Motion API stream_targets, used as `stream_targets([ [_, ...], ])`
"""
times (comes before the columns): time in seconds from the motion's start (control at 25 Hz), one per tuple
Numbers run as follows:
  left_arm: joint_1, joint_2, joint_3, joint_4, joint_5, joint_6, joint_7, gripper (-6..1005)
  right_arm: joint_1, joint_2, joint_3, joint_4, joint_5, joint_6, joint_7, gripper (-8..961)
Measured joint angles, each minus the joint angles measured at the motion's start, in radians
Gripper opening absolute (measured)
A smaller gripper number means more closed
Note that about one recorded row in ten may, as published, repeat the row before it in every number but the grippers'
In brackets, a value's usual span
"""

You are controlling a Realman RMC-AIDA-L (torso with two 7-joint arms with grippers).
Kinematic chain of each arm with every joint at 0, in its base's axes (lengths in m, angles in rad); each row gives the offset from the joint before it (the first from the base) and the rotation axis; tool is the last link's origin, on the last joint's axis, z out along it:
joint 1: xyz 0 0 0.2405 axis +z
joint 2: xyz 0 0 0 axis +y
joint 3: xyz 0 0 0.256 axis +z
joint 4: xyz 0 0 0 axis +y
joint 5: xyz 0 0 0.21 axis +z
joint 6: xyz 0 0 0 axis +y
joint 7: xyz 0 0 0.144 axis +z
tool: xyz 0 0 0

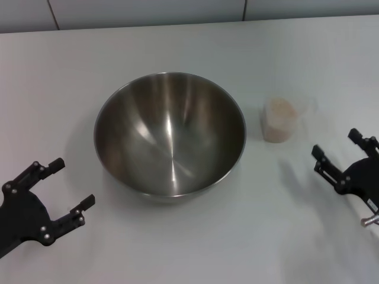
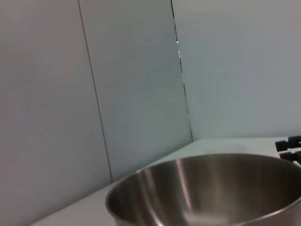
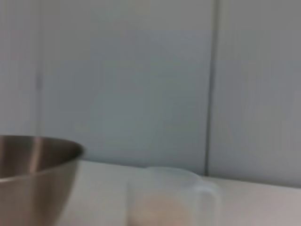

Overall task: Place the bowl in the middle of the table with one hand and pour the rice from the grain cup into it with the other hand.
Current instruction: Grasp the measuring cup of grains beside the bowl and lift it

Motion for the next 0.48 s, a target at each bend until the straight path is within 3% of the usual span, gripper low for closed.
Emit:
stream_targets([
  [0.48, -0.008, -0.005, 0.003, -0.003, 0.012, -0.022, -0.009, 827, 0.055, 0.003, 0.111, 0.031, 0.000, 0.117, -0.009, 829],
])
